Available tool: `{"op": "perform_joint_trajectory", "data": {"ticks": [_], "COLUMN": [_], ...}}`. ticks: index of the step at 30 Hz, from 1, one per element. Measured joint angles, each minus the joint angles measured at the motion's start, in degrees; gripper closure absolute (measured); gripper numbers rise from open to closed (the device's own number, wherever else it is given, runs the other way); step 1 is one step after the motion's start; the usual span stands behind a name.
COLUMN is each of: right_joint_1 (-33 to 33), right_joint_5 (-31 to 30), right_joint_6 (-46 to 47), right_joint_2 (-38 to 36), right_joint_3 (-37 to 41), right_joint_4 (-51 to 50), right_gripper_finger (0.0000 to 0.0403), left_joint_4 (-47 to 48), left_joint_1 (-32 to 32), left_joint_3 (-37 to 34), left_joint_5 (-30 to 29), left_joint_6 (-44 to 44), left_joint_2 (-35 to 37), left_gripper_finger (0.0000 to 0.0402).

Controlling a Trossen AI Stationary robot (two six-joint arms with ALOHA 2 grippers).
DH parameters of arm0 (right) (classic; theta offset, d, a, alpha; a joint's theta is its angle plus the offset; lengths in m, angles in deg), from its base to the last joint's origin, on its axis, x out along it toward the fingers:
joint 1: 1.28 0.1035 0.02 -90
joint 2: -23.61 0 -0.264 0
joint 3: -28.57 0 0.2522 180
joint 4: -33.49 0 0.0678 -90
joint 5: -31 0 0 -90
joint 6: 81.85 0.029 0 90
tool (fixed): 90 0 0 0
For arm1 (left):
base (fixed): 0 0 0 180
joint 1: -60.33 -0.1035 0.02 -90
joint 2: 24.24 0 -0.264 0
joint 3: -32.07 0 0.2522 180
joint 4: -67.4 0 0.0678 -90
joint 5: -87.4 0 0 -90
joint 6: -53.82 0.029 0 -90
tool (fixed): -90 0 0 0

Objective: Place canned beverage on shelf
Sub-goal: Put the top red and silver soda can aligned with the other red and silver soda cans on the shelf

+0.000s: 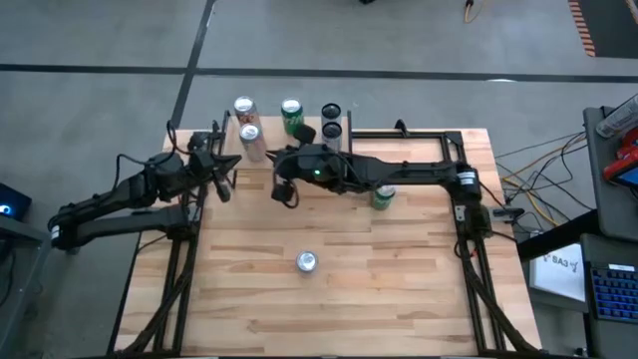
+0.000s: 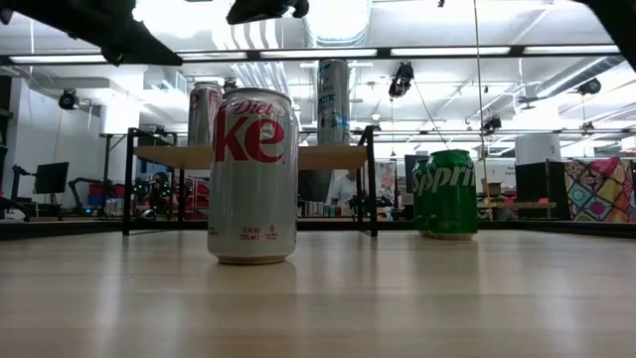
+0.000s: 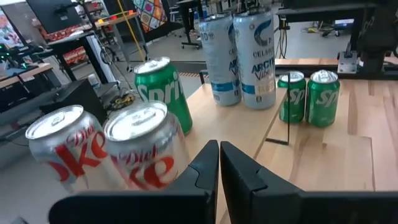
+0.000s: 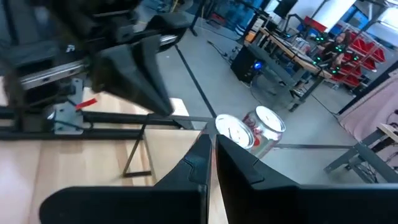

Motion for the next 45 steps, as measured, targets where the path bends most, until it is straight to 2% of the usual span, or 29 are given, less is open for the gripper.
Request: {"op": "perform_joint_trajectory", "data": {"ticks": [6,15,21,29,45], "right_joint_1": [-0.97,-2.21,-2.46,-2.76,-5.73], "right_joint_5": [-1.47,0.77,1.24,5.16,5.27], "right_joint_6": [-0.01,2.82,3.21,3.1,5.08], "right_joint_2": [4.1,4.75,4.75,6.45,11.24], "right_joint_3": [-5.07,-5.55,-5.51,-5.32,-5.53], "right_joint_4": [-0.07,0.67,1.17,4.67,8.87], "right_gripper_finger": [0.039,0.039,0.039,0.039,0.039], "left_joint_4": [-0.52,-3.73,-4.14,-5.58,-7.52], "left_joint_1": [0.0,0.0,0.0,0.0,-0.01], "left_joint_3": [-3.0,-6.9,-7.95,-7.92,-8.47], "left_joint_5": [-0.02,-0.2,-0.24,-0.24,-3.21], "left_joint_6": [-0.86,-1.25,-1.86,-1.91,-1.89], "left_joint_2": [4.39,8.49,9.28,9.37,8.59], "left_gripper_finger": [0.0401,0.0401,0.0402,0.0402,0.0402]}}
